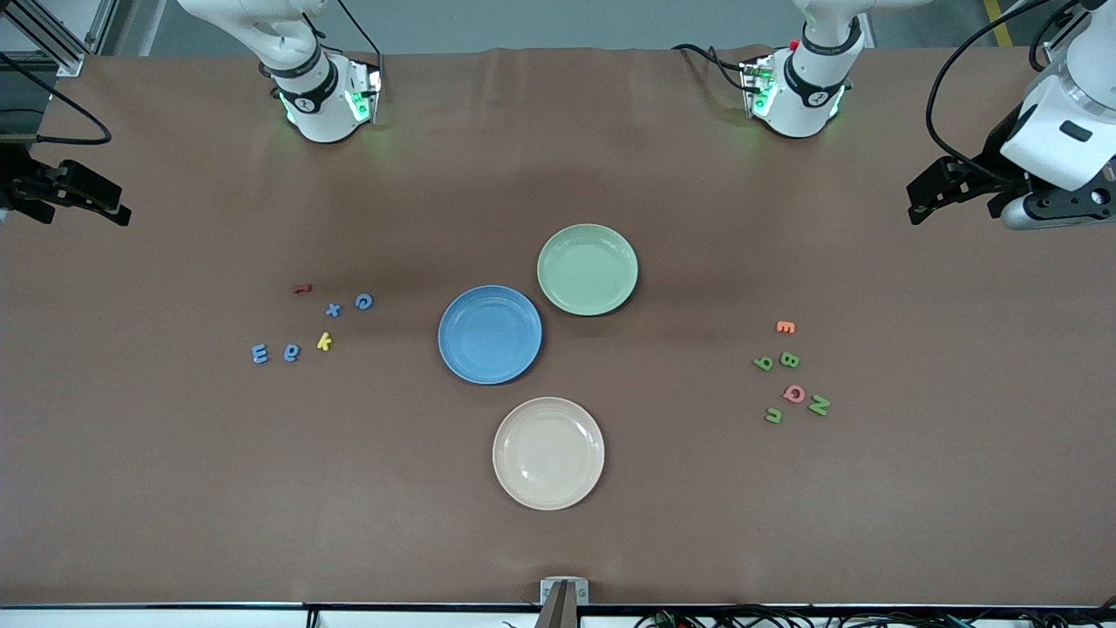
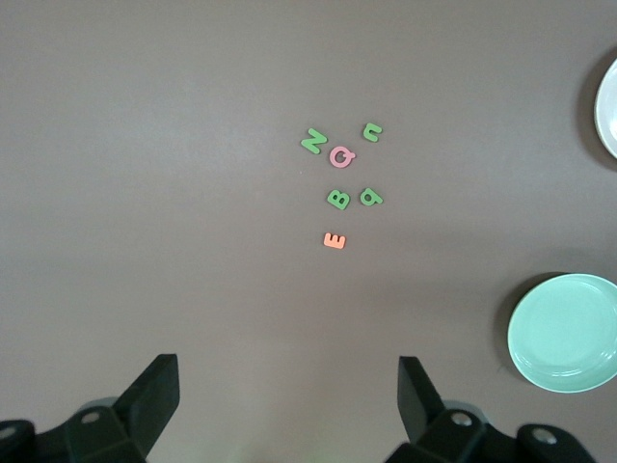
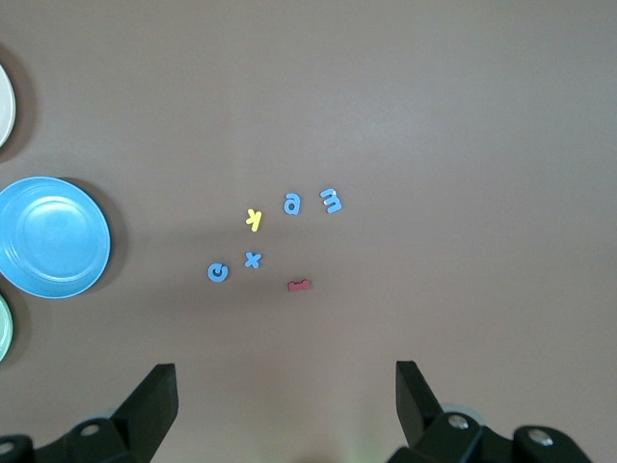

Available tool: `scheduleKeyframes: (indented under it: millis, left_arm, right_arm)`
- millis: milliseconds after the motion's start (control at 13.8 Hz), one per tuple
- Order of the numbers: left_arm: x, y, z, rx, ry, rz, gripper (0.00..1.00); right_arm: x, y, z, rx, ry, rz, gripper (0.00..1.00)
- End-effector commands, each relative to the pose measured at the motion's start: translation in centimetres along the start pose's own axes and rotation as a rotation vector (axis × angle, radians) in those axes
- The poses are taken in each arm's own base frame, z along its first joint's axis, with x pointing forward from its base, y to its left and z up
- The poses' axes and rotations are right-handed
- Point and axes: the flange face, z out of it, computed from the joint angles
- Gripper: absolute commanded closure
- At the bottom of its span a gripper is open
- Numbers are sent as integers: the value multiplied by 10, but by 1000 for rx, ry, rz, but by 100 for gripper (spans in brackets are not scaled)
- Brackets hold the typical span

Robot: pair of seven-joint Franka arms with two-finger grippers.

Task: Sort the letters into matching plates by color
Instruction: 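Move the right gripper toward the blue letters while the left gripper approaches green letters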

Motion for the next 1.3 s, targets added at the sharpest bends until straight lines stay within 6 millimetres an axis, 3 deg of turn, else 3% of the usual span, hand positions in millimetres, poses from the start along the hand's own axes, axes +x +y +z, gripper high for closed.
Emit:
scheduleKeyframes:
  millis: [0, 144, 1011, 1228]
  left_arm:
    - [5, 1, -11, -3, 15, 20, 0]
    - [11, 4, -1, -2, -4, 26, 0]
    - [15, -3, 9, 9, -24, 9, 0]
    - [19, -3, 18, 13, -40, -1, 0]
  right_arm:
    - [-3, -1, -4, 4, 17, -12, 0]
    - [-1, 0, -5, 3, 33, -12, 0]
    - [-3, 4, -10, 3, 30, 2, 0]
    - [15, 5, 12, 6, 10, 2, 0]
